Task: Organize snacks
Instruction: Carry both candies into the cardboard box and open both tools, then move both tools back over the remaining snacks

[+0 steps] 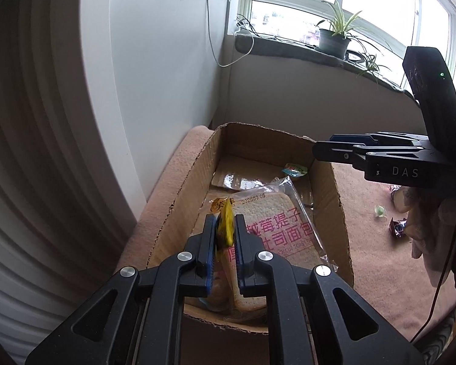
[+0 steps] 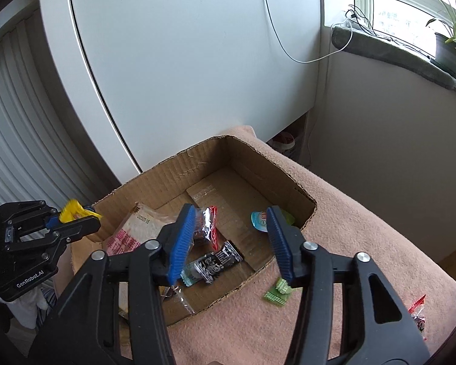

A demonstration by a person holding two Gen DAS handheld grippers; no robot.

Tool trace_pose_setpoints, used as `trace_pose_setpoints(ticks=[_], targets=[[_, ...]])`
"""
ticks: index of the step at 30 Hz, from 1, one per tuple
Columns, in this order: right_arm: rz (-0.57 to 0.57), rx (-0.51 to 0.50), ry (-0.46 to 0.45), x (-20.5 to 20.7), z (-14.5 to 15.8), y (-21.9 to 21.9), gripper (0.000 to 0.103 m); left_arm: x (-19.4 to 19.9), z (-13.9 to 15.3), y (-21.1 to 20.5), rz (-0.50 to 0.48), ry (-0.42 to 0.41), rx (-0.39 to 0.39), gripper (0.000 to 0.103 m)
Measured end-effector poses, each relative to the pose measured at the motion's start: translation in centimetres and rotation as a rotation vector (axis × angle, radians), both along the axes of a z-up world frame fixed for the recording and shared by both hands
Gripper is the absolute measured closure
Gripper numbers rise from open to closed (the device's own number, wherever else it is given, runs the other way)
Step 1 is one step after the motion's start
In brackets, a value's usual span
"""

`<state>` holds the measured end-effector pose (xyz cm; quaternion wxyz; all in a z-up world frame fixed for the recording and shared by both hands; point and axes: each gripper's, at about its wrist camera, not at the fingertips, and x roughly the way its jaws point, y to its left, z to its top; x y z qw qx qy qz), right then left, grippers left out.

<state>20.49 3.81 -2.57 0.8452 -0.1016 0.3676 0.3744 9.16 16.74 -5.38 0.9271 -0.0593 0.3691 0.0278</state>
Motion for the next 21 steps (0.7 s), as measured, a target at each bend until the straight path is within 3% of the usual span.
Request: trace_pose_setpoints(ticks=[7, 10, 18, 19, 21], targets=[[-0.015, 0.012, -0.004, -0.3, 0.5, -1.0, 0.046, -0.2, 0.5, 0.0, -0.003, -0.012, -0.010, 0.080], [-0.023, 0.018, -0.019, -0.7, 0.7, -1.5, 0.032, -0.2, 0.8, -0.2, -0.007, -0.017, -0.011, 0.080], [-0.050, 0.029, -0.053, -2.0, 2.3, -4.4, 0.032, -0.3, 1.5, -0.9, -0.022, -0.033, -0.021, 0.078], [-0.059, 0.028, -0.058, -2.2, 2.5, -5.1, 0.030, -0.4, 1.7, -1.1, -0.025, -0.036, -0.024, 0.074], [-0.081, 0.031, -0.075, -2.5, 2.9, -6.5, 0.014, -0.5, 1.9, -1.5, -0.034, -0.044, -0.030, 0.066]])
